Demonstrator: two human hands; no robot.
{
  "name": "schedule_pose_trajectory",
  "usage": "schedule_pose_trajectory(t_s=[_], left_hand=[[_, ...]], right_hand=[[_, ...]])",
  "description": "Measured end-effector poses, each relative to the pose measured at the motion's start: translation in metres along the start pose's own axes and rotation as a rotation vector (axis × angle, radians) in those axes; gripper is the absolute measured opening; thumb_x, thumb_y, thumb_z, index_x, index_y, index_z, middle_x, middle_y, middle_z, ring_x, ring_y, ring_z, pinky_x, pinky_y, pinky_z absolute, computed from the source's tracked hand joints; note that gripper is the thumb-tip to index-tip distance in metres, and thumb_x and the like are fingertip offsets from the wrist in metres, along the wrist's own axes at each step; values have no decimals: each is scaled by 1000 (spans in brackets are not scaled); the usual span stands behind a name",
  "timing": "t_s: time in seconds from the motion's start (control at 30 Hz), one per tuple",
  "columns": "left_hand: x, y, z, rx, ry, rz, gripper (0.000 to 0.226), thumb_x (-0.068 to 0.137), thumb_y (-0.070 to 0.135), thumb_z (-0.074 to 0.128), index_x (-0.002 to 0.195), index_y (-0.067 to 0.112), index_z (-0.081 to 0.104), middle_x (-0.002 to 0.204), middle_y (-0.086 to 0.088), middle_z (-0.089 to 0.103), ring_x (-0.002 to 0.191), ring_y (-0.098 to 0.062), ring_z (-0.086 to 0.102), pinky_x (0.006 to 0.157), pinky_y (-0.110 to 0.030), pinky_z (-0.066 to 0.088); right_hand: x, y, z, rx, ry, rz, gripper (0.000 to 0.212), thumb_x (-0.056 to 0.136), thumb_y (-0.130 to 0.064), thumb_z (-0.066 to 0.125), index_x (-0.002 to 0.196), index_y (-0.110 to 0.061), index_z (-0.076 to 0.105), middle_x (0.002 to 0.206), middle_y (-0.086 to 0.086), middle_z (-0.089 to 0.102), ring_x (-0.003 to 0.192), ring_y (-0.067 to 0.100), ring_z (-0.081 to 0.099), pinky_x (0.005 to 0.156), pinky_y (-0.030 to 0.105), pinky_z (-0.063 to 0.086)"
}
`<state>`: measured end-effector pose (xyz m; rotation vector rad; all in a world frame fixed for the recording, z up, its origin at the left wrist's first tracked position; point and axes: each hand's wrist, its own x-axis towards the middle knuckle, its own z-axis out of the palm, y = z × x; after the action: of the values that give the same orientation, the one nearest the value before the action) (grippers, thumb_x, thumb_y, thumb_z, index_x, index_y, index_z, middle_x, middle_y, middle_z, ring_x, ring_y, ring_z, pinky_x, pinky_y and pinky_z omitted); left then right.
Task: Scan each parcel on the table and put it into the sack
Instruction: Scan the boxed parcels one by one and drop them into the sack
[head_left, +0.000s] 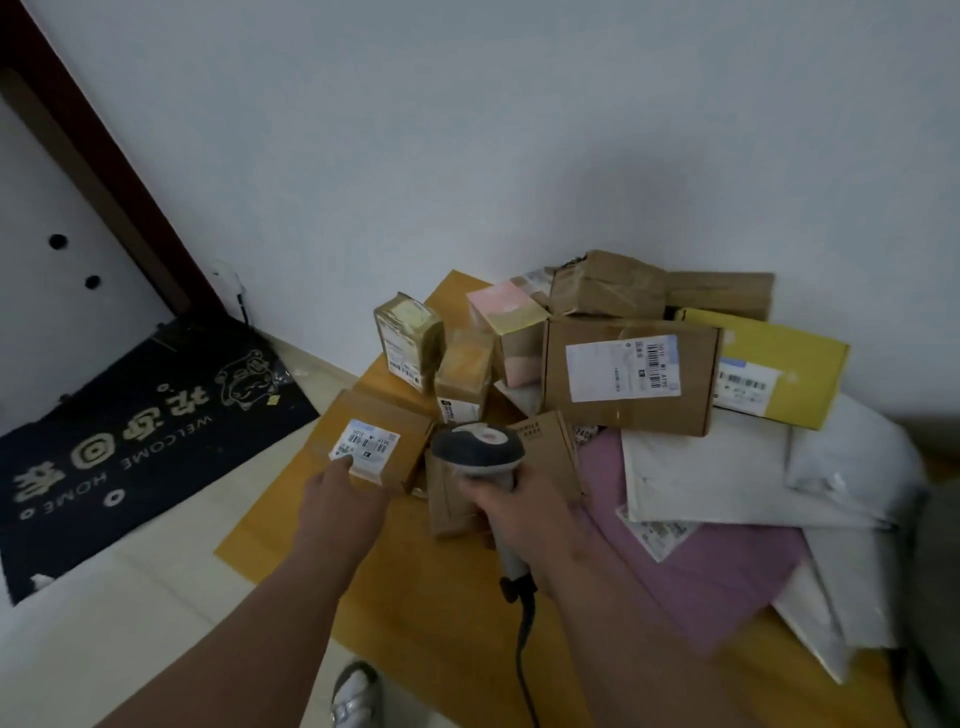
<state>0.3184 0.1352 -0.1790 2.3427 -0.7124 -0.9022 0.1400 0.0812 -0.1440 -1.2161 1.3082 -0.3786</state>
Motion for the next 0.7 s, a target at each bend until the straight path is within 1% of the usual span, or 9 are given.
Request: schedule_pose_trajectory(t_s=[0.13, 0.2, 0.27, 0.33, 0.4, 0.47, 0.53, 0.6, 0.7], left_hand=[[58, -11, -23, 133, -32, 45, 46, 80, 28, 57, 124, 19, 52, 121, -13, 54, 99, -34, 58, 84, -49, 54], [79, -11, -34, 224, -55, 70, 53, 85, 24, 58, 135, 13, 45, 136, -18, 47, 116, -36, 50, 95, -47, 47], [94, -8, -41, 244, -129, 49, 67, 93, 21, 55, 151, 9, 24, 154, -16, 29, 138, -34, 32, 109, -46, 32], [107, -11, -43, 189, -199, 15, 67, 95, 19, 54, 152, 8, 20, 155, -15, 28, 140, -34, 31, 111, -46, 32], [117, -16, -43, 125, -248, 5, 57, 93, 14, 54, 145, 8, 33, 145, -17, 41, 128, -36, 46, 102, -44, 44], [122, -17, -47, 64, -274, -31, 52, 91, 17, 57, 140, 9, 40, 138, -16, 46, 118, -36, 52, 90, -41, 49], [124, -19, -51, 12, -296, -87, 66, 83, 30, 66, 141, 9, 40, 137, -16, 45, 115, -38, 53, 91, -44, 50], [125, -23, -56, -23, -297, -144, 86, 65, 43, 67, 142, 14, 43, 134, -16, 48, 110, -40, 57, 93, -51, 51], [119, -30, -64, -108, -255, -177, 67, 73, 33, 60, 136, 12, 52, 122, -12, 54, 92, -30, 60, 87, -47, 53]], right_hand=[[26, -13, 46, -31, 83, 71, 27, 85, -39, 70, 101, -18, 68, 92, 7, 72, 87, 22, 68, 78, 43, 58], [36, -18, 67, -41, 100, 95, 27, 87, -38, 69, 108, -22, 64, 99, 3, 69, 88, 16, 63, 70, 33, 52], [44, -20, 85, 3, 109, 118, 25, 89, -36, 69, 109, -24, 61, 99, -3, 65, 85, 9, 58, 67, 26, 47], [49, -21, 98, 32, 116, 143, 15, 89, -35, 69, 99, -28, 60, 97, -7, 63, 81, 5, 55, 73, 31, 51], [53, -19, 108, 32, 128, 160, 10, 91, -33, 68, 92, -29, 60, 99, 1, 65, 80, 7, 56, 86, 43, 52], [56, -16, 116, 51, 125, 176, 16, 92, -34, 67, 104, -25, 63, 110, 10, 65, 86, 12, 59, 85, 45, 51], [59, -14, 124, 100, 130, 191, 32, 92, -37, 67, 120, -27, 58, 110, -2, 65, 85, 4, 55, 73, 30, 49], [60, -11, 127, 149, 146, 192, 38, 91, -38, 68, 125, -30, 54, 100, -17, 58, 83, -2, 50, 72, 24, 45], [56, -10, 127, 208, 168, 194, 25, 91, -36, 68, 112, -32, 55, 93, -18, 56, 81, -3, 49, 82, 31, 43]])
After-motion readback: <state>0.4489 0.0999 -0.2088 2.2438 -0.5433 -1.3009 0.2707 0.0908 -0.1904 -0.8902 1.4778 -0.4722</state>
